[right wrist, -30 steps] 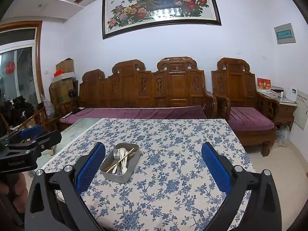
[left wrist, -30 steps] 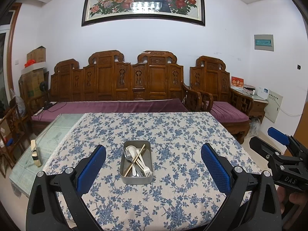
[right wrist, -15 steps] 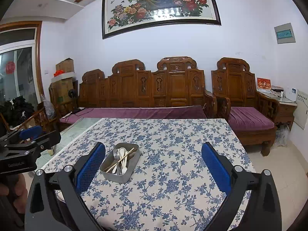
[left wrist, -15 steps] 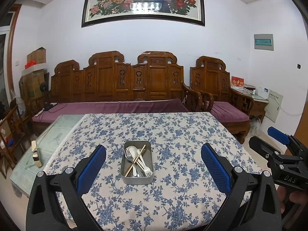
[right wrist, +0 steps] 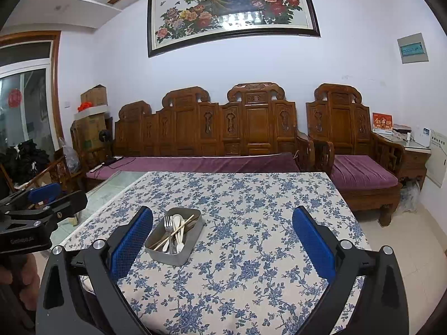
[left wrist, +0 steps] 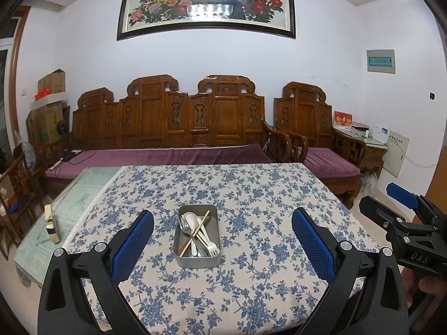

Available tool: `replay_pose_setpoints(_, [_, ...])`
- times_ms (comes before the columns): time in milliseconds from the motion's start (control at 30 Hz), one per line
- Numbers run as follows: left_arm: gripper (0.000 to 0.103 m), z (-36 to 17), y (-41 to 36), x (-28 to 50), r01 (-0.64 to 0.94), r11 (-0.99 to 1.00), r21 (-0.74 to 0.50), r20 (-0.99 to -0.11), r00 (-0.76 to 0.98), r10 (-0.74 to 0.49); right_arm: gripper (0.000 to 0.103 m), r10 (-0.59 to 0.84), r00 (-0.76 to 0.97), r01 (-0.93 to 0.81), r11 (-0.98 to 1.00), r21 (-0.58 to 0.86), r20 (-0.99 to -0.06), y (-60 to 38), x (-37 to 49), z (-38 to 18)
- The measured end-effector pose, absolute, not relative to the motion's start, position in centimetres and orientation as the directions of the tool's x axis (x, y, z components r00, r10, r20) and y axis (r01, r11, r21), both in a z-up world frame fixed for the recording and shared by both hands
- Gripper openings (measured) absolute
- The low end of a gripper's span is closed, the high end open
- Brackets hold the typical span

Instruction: Organize utensils

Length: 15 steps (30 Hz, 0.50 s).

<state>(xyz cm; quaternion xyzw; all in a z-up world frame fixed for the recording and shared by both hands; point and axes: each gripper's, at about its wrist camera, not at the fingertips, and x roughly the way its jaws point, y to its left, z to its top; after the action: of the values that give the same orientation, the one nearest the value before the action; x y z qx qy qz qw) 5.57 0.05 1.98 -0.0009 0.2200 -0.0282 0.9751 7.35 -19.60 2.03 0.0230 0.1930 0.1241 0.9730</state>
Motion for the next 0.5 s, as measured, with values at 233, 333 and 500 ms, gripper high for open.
replay_pose_setpoints(233, [0.095,1.93,-0.01,5.55,0.057,0.998,-0.015,-0.430,0.901,-0.057,0.100,0.250,0.896,-0.233,0.968,0.093,-0.366,-19.56,7.11,2.03])
replay_pose_setpoints(333, [0.095,1.94,0.03,5.53,0.058,0.998,-0.015,-0.430,0.901,-0.058,0.100,0.249,0.896,-0.231,0.968,0.094,-0.367,-19.48,7.09,2.09])
replay_pose_setpoints(500, [0.095,1.81,-0.01,5.38,0.062,0.998,-0.014,-0.426,0.903,-0.062,0.100,0.250,0.896,-0.232,0.968,0.094,-0.366,-19.49,7.09,2.09])
